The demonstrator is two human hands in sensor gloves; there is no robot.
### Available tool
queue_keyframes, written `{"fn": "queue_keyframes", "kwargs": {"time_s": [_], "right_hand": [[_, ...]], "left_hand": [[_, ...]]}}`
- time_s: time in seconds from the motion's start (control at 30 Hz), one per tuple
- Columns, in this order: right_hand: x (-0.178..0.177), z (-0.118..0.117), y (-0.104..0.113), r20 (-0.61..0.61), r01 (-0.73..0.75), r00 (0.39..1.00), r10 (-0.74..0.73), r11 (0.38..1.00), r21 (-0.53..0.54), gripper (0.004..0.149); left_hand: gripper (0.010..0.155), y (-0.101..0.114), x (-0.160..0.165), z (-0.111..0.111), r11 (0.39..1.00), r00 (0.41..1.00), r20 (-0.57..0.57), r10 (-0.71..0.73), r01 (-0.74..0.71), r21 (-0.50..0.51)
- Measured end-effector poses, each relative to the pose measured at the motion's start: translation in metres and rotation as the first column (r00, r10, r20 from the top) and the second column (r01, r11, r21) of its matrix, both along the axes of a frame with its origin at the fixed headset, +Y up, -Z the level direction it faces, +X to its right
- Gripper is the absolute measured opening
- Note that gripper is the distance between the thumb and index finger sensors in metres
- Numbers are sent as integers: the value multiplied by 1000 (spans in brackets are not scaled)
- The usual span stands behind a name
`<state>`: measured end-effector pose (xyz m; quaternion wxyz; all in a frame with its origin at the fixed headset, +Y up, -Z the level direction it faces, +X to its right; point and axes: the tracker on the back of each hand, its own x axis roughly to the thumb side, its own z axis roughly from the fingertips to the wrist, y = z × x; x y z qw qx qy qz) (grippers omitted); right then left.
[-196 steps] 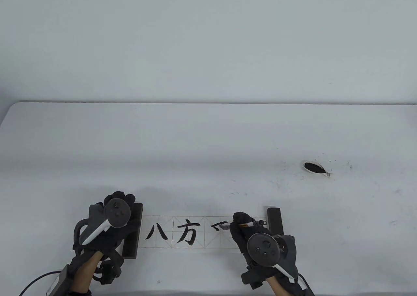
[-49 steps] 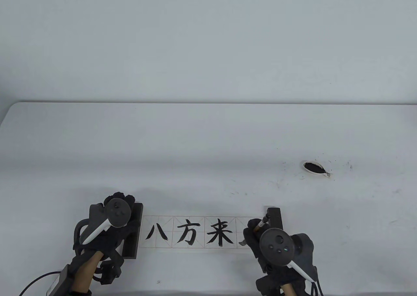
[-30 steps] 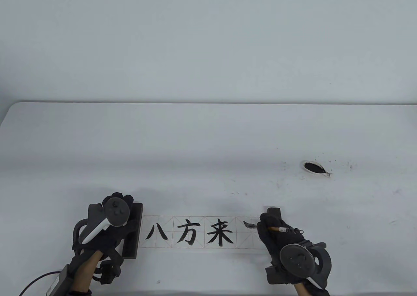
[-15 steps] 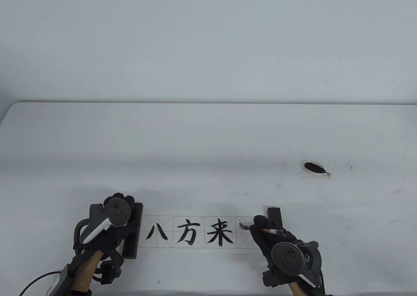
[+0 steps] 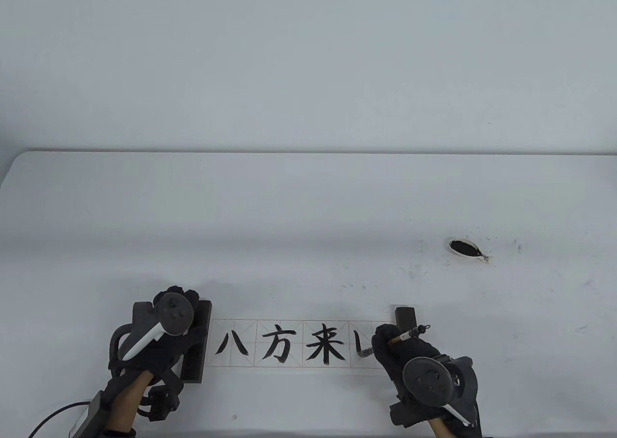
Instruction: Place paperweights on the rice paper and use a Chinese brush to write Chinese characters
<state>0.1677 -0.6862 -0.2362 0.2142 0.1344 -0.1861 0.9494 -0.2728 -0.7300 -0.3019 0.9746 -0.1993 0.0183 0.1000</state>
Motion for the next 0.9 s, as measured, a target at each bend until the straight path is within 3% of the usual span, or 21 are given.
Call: {"fn": "queue_keyframes", "kwargs": {"time_s": [0.5, 0.9], "right_hand": [[3, -6, -3, 5, 11, 1000, -11, 997, -80, 43], [8, -5, -1, 101, -28, 994, 33, 998, -53, 43]], "left_hand": [[83, -1, 0, 0, 1000, 1000, 2, 0, 0, -5], [84, -1, 0, 0, 1000, 1000, 1, 1, -1, -7]]}}
